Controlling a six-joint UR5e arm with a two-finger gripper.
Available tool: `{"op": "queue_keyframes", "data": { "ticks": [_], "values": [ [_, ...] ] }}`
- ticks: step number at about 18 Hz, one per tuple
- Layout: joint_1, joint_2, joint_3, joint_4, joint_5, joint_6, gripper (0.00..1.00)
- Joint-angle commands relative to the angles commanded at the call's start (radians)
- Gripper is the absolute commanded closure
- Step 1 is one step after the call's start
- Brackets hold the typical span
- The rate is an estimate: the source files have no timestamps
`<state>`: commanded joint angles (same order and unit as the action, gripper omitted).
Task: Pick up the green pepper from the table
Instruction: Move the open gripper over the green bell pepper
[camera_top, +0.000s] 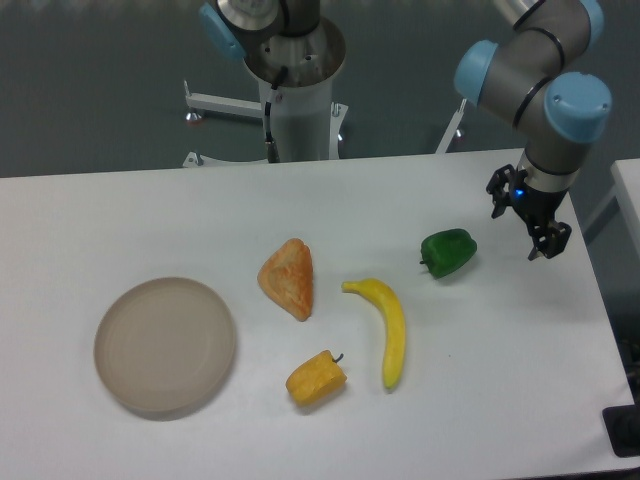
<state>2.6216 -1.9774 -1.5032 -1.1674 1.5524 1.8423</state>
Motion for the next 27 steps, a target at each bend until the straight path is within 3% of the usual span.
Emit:
{"op": "queue_keyframes", "data": {
  "ticks": [8,27],
  "values": [
    [-0.012,0.029,-0.089,0.012,-0.005,-0.020,0.00],
    [-0.020,0.023,-0.088,0.015,-0.002,-0.023,0.00]
  ]
}}
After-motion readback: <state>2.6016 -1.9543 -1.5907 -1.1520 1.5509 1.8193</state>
